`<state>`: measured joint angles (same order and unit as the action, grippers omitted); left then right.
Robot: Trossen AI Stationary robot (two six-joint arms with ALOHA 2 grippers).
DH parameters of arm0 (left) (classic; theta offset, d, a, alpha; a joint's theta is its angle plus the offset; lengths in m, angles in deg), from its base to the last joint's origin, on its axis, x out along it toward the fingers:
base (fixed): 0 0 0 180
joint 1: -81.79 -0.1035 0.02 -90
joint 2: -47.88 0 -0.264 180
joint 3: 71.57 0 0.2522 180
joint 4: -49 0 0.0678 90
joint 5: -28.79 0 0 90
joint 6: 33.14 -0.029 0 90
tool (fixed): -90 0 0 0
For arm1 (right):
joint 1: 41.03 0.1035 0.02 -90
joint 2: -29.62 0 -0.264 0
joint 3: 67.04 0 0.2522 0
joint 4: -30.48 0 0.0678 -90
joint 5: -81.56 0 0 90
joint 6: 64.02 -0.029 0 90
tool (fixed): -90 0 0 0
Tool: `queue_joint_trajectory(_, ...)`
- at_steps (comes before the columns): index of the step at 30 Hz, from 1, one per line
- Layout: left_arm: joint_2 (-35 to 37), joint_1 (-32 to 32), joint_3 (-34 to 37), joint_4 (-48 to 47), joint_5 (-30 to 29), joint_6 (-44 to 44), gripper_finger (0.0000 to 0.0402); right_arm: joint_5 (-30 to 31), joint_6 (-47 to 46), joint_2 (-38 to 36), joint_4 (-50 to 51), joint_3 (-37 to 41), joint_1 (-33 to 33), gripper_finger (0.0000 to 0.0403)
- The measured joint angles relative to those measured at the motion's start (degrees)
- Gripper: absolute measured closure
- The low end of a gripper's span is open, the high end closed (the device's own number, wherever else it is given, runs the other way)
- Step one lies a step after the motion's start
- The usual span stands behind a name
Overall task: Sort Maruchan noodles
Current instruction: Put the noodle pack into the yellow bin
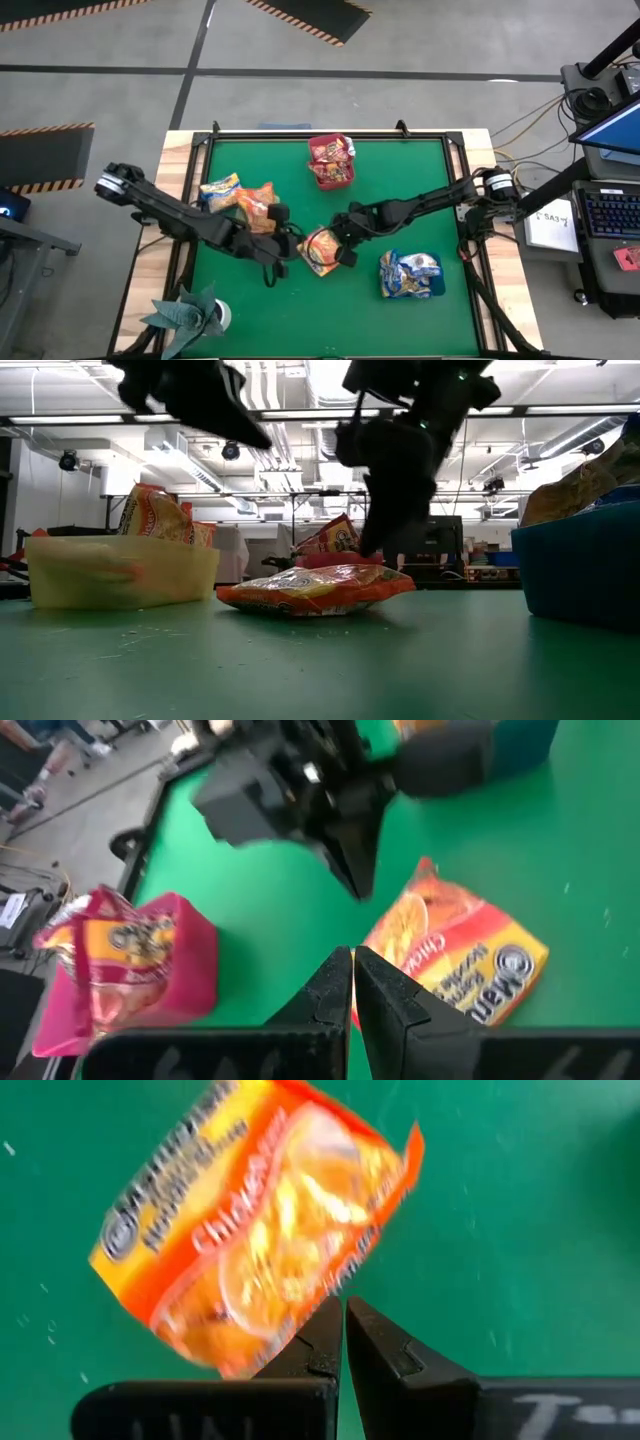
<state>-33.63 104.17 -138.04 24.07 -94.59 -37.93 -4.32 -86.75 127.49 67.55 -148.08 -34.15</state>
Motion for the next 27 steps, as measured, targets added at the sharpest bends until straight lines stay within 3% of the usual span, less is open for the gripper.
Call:
queue_joint_trajectory(3, -2.9, -0.1, 0.0, 0.0, 0.3, 0.2, 0.0402, -0.1, -0.2, -1.4, 0.4, 2.4, 0.0, 0.0394)
queue_joint_trajectory(7, -5.5, -0.6, 0.0, 0.1, 5.5, 1.5, 0.0402, -0.1, -0.1, -5.4, -1.0, 6.9, 0.0, 0.0394)
queue_joint_trajectory(10, -7.3, -1.1, 0.0, 0.2, 8.9, 2.7, 0.0402, -0.1, 0.2, -9.1, -6.9, 11.1, 0.1, 0.0394)
queue_joint_trajectory(14, -9.9, -1.4, 0.0, 0.1, 9.1, 4.4, 0.0402, -0.1, -1.8, -12.5, -18.3, 17.4, 0.1, 0.0394)
queue_joint_trajectory(21, -14.2, -1.5, 0.0, 0.1, 10.1, 7.5, 0.0402, -0.1, -8.8, -12.5, -30.0, 23.1, 0.1, 0.0392)
queue_joint_trajectory(27, -16.2, -1.5, 0.0, 0.2, 10.2, 8.8, 0.0402, -0.2, -15.2, -11.6, -29.9, 23.1, 0.0, 0.0345)
